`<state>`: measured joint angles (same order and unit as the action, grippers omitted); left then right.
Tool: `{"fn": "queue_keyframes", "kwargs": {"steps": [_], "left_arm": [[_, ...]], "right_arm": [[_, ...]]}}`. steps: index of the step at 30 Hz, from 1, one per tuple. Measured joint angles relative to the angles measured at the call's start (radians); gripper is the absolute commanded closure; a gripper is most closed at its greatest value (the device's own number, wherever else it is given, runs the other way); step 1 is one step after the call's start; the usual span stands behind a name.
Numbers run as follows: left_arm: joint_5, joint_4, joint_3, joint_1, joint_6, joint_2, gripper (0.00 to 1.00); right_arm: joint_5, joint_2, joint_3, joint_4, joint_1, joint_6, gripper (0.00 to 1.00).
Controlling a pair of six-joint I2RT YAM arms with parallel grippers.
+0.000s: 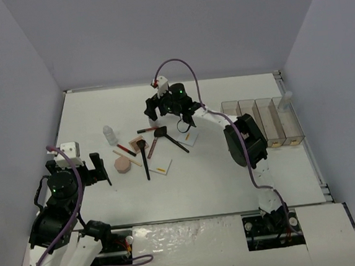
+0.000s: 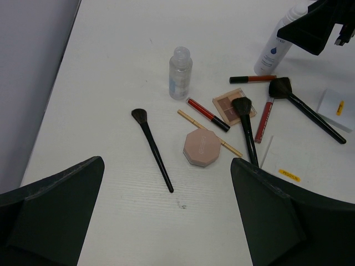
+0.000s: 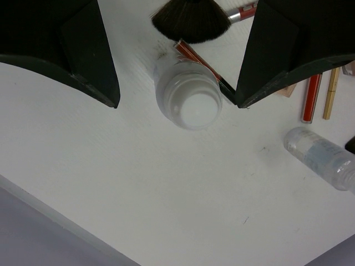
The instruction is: Organize the makeup
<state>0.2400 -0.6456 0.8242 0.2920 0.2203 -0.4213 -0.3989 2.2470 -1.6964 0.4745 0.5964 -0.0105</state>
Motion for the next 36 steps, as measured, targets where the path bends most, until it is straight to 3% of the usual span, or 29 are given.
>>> {"fn": "queue_keyframes", "kwargs": {"steps": [8, 17, 26, 31, 36], "left_arm": [[-0.007, 0.000, 0.000, -0.006, 0.000, 0.000, 0.03], [-0.008, 0.000, 0.000, -0.009, 0.000, 0.000, 0.03], [-0.008, 0.000, 0.000, -0.012, 0.000, 0.000, 0.03], [-0.015, 0.000, -0.001, -0.016, 0.000, -0.001, 0.03], [-0.016, 0.001, -0.001, -0.020, 0.000, 0.000, 0.03]], "right_arm": [[0.006, 0.032, -0.013, 0.002, 0.001, 0.007, 0.45], [0.002, 0.056, -0.047, 0.011, 0.001, 0.010, 0.99], [0.070, 0.002, 0.000, 0.003, -0.004, 0.009, 1.00], [0.216, -0.233, 0.185, -0.035, -0.054, 0.004, 1.00], [0.353, -0.502, 0.343, 0.001, -0.231, 0.035, 1.00]]}}
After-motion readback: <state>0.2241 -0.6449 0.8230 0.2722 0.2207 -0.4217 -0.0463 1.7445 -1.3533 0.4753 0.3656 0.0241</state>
